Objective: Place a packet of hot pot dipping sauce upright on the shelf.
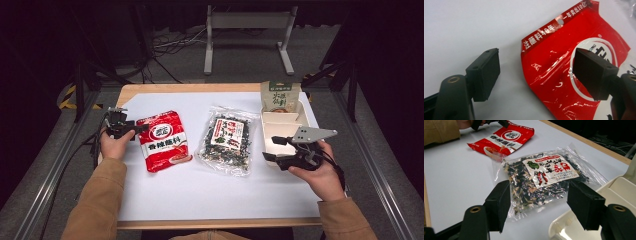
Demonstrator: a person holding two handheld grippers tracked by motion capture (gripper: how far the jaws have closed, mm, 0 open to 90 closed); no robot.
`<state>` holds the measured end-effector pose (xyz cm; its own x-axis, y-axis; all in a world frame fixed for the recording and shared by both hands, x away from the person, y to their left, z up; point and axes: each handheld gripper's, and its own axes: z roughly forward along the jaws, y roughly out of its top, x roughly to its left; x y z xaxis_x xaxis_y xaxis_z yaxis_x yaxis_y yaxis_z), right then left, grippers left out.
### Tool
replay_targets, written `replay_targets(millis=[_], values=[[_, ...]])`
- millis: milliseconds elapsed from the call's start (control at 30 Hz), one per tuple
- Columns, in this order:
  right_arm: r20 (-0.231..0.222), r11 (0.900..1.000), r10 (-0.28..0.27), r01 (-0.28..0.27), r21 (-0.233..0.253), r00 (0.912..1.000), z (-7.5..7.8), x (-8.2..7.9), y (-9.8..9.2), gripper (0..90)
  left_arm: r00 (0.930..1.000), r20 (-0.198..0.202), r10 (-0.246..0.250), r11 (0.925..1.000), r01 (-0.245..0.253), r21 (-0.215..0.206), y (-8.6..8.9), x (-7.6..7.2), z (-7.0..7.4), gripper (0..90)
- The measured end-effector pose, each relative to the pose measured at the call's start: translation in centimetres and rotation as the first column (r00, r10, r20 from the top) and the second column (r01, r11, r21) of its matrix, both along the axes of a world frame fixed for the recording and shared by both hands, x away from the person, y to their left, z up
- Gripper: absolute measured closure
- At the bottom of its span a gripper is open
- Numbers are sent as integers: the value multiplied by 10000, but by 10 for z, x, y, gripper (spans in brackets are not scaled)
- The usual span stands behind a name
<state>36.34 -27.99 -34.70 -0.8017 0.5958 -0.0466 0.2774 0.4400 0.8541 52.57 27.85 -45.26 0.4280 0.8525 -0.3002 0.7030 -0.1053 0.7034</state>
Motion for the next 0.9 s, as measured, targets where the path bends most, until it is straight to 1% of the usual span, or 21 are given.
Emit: replay_targets(millis=[100,200,267,300,367,400,467,533,667,700,733,767,800,833,867,900], values=[[12,10000,18,-18,7,10000,0,0,1,353,9999,-41,-117,9999,117,-92,-1,1,-2,229],[66,10000,34,-35,31,10000,1,-1,1,352,9997,8,-228,9996,229,-163,-1,0,0,241],[63,10000,35,-35,21,10000,1,-1,0,352,9995,30,-326,9983,327,-491,0,-1,2,253],[56,10000,37,-37,22,10000,1,-1,0,352,9993,53,-370,9976,372,-577,0,-2,3,260],[39,10000,36,-36,32,10000,1,-1,0,351,9990,100,-426,9970,432,-642,-1,-3,4,268],[34,10000,38,-38,29,10000,1,-1,0,351,9984,131,-545,9964,552,-641,-2,-4,6,273],[40,10000,48,-48,28,10000,1,-1,1,351,9973,248,-689,9963,701,-503,-5,-7,10,273],[34,10000,48,-48,31,10000,1,0,1,351,9961,391,-793,9965,803,-242,-7,-9,14,274],[32,10000,87,-87,-11,10000,0,0,2,350,9936,588,-959,9952,968,-131,-7,-15,23,285],[28,9999,103,-103,-13,9999,0,1,2,350,9931,644,-983,9949,995,-157,-8,-17,26,292],[17,9999,114,-113,-15,9999,0,1,2,350,9914,715,-1092,9937,1107,-171,-9,-19,28,297],[9,9999,139,-139,-28,9999,-1,1,3,349,9882,827,-1290,9915,1302,-85,-11,-23,32,308],[9,9999,139,-139,-28,9999,-1,1,3,349,9882,827,-1290,9915,1302,-85,-11,-23,32,313],[-21,9999,131,-131,-25,9999,-1,1,4,349,9854,908,-1437,9896,1438,52,-12,-25,35,313],[-3,9999,157,-157,-37,9999,-1,2,4,348,9851,903,-1462,9892,1468,1,-14,-26,36,323],[7,9998,179,-179,-51,9998,-1,2,4,349,9838,891,-1552,9878,1554,56,-16,-28,36,325]])
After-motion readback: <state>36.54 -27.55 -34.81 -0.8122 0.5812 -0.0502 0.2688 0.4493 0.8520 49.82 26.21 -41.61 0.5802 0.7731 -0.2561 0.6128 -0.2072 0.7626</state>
